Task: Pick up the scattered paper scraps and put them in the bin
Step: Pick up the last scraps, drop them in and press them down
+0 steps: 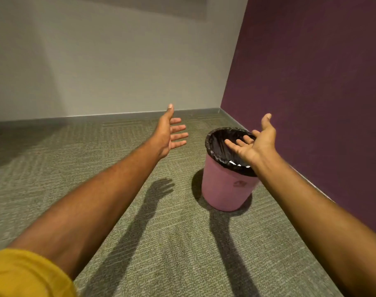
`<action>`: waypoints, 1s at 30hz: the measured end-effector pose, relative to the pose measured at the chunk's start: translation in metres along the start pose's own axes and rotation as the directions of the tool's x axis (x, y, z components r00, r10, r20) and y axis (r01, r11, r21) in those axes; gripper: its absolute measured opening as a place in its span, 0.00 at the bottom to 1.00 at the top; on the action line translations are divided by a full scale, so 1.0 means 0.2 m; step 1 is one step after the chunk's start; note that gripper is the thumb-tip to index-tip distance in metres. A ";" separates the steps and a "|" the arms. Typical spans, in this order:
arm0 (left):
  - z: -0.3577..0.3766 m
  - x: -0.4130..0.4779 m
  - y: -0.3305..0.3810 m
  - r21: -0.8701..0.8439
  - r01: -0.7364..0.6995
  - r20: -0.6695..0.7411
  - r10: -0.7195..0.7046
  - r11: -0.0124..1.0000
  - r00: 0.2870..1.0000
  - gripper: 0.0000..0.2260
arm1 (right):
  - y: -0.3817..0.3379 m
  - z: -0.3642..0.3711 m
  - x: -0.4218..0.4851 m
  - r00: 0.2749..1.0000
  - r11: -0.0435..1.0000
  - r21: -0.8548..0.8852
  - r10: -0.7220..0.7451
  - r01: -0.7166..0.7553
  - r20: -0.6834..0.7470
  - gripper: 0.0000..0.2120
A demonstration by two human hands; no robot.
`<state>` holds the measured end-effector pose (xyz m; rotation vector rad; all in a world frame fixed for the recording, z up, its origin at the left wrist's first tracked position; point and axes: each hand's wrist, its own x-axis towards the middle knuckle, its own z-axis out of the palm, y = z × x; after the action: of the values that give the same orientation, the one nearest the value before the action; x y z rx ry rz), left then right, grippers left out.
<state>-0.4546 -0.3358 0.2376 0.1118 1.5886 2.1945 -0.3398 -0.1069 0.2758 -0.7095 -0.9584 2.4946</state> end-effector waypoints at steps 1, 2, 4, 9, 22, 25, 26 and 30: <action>-0.07 -0.01 -0.01 0.009 0.012 -0.022 -0.012 1.000 1.000 0.36 | 0.03 0.01 0.01 1.000 1.000 0.003 0.018 -0.018 0.024 0.47; -0.13 -0.01 -0.03 0.017 0.027 -0.042 -0.026 1.000 0.999 0.37 | 0.07 0.03 0.01 0.997 0.999 0.003 0.042 -0.042 0.060 0.45; -0.26 -0.03 -0.05 0.039 0.054 -0.085 -0.050 0.998 0.995 0.37 | 0.16 0.08 0.01 0.982 0.995 -0.006 0.099 -0.099 0.160 0.40; -0.59 -0.11 -0.10 0.108 0.105 -0.217 -0.080 0.989 0.973 0.33 | 0.46 0.22 0.00 0.936 0.976 -0.091 0.218 -0.200 0.275 0.28; -1.49 -0.28 -0.47 0.413 0.343 -0.603 -0.030 0.844 0.797 0.24 | 1.22 0.22 0.14 0.865 0.879 -0.280 0.450 -0.386 0.221 0.16; -1.67 -0.30 -0.62 0.621 0.460 -0.616 0.032 0.635 0.787 0.27 | 1.35 0.20 0.16 0.860 0.856 -0.319 0.476 -0.407 0.182 0.16; -1.70 -0.31 -0.66 0.645 0.510 -0.628 0.016 0.569 0.778 0.30 | 1.39 0.19 0.17 0.856 0.847 -0.329 0.489 -0.418 0.172 0.16; -1.78 -0.34 -0.77 0.761 0.571 -0.599 -0.004 0.309 0.801 0.47 | 1.53 0.16 0.20 0.839 0.810 -0.390 0.524 -0.438 0.145 0.16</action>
<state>-0.4575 -0.6387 -0.0135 -0.4567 2.7154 0.7458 -0.4390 -0.3161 0.0693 -0.8523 -1.4944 2.9479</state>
